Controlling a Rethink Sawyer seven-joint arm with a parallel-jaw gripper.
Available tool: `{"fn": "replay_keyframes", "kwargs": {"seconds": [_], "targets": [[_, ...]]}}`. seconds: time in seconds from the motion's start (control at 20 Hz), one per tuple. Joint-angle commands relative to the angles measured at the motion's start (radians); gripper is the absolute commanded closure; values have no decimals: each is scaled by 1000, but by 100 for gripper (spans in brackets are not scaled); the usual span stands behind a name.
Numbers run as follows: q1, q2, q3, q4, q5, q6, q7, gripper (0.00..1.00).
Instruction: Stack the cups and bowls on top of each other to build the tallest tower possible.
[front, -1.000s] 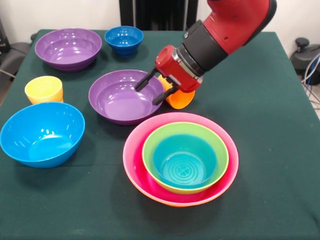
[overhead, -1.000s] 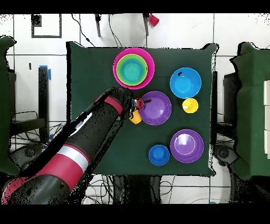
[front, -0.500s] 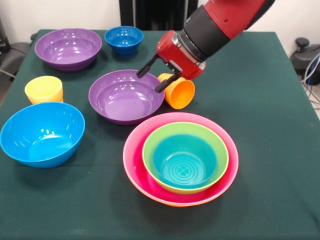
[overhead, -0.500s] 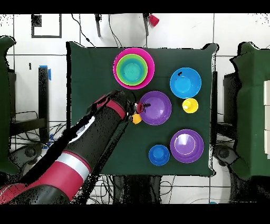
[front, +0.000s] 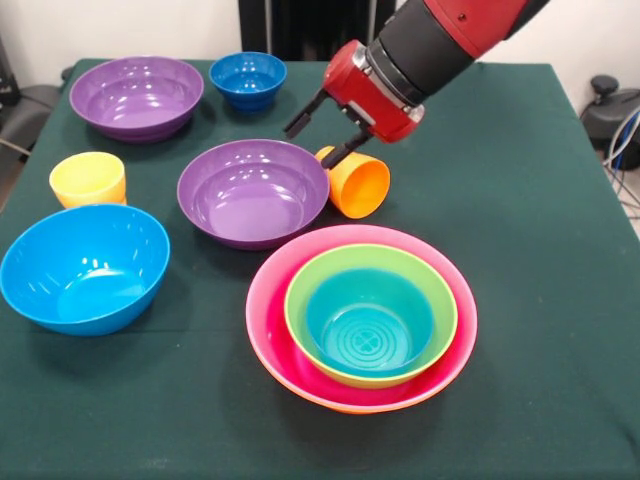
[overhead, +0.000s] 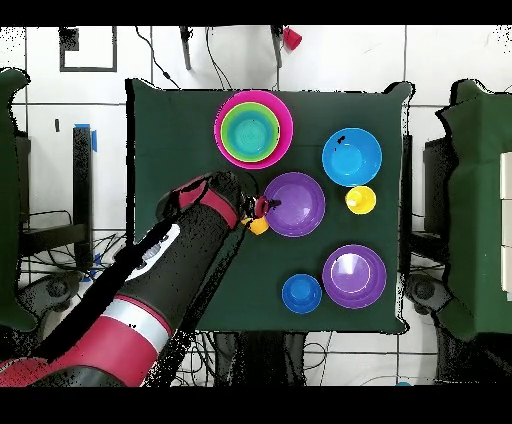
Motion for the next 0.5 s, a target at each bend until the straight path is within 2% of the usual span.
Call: {"fn": "replay_keyframes", "kwargs": {"seconds": [0.05, 0.25, 0.5], "targets": [[-38, 28, 193, 26, 86, 66, 118, 0], [-40, 12, 201, 20, 130, 159, 121, 0], [-95, -36, 261, 52, 159, 196, 36, 0]]}}
